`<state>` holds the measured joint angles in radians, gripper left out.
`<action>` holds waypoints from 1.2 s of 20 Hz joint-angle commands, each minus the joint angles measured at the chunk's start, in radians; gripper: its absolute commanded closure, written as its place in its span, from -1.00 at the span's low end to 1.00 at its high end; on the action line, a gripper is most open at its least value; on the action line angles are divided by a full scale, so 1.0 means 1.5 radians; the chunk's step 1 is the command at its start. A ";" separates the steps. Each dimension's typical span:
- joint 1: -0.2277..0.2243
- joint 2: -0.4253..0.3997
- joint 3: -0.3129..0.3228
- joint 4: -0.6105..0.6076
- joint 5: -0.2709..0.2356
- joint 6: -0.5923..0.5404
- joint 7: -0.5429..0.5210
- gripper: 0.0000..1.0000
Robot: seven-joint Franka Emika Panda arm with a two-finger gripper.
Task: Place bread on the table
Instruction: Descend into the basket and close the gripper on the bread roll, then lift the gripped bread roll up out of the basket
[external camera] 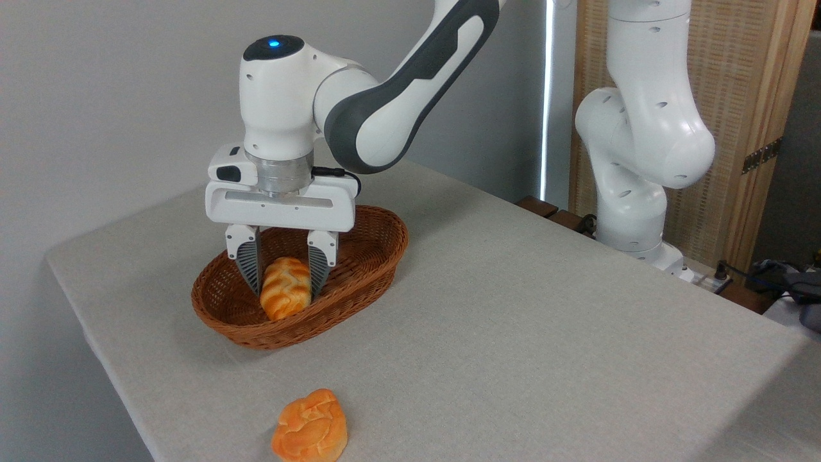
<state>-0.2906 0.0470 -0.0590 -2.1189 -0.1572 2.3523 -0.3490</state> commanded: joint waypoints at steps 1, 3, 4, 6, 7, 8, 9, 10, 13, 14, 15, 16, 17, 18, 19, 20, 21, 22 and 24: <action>-0.001 -0.002 0.000 -0.003 -0.006 0.012 0.021 0.06; -0.001 -0.002 0.001 -0.003 -0.006 0.012 0.022 0.06; 0.000 -0.002 0.000 -0.003 -0.007 0.012 0.022 0.06; 0.001 -0.004 0.001 -0.003 -0.007 0.012 0.023 0.06; 0.002 -0.006 0.004 -0.003 -0.007 0.012 0.022 0.06; 0.002 -0.006 0.005 -0.002 -0.008 0.012 0.022 0.06; 0.002 -0.006 0.005 -0.002 -0.008 0.012 0.022 0.06; 0.002 -0.007 0.006 -0.002 -0.007 0.012 0.023 0.06; 0.002 -0.012 0.007 -0.002 -0.008 0.002 0.040 0.06; 0.002 -0.015 0.008 -0.002 -0.008 0.001 0.041 0.06; 0.002 -0.015 0.008 -0.002 -0.007 0.001 0.041 0.06; 0.002 -0.015 0.008 -0.001 -0.008 0.000 0.041 0.06; 0.002 -0.018 0.008 0.000 -0.008 -0.008 0.041 0.06; 0.002 -0.020 0.008 0.002 -0.008 -0.018 0.042 0.06; 0.002 -0.020 0.008 0.004 -0.009 -0.023 0.047 0.06; 0.002 -0.020 0.008 0.009 -0.010 -0.032 0.053 0.06; 0.002 -0.020 0.008 0.015 -0.011 -0.053 0.059 0.06; 0.003 -0.020 0.009 0.030 -0.011 -0.076 0.067 0.06; 0.005 -0.019 0.011 0.053 -0.015 -0.127 0.095 0.06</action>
<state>-0.2846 0.0319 -0.0555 -2.0927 -0.1572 2.2730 -0.2733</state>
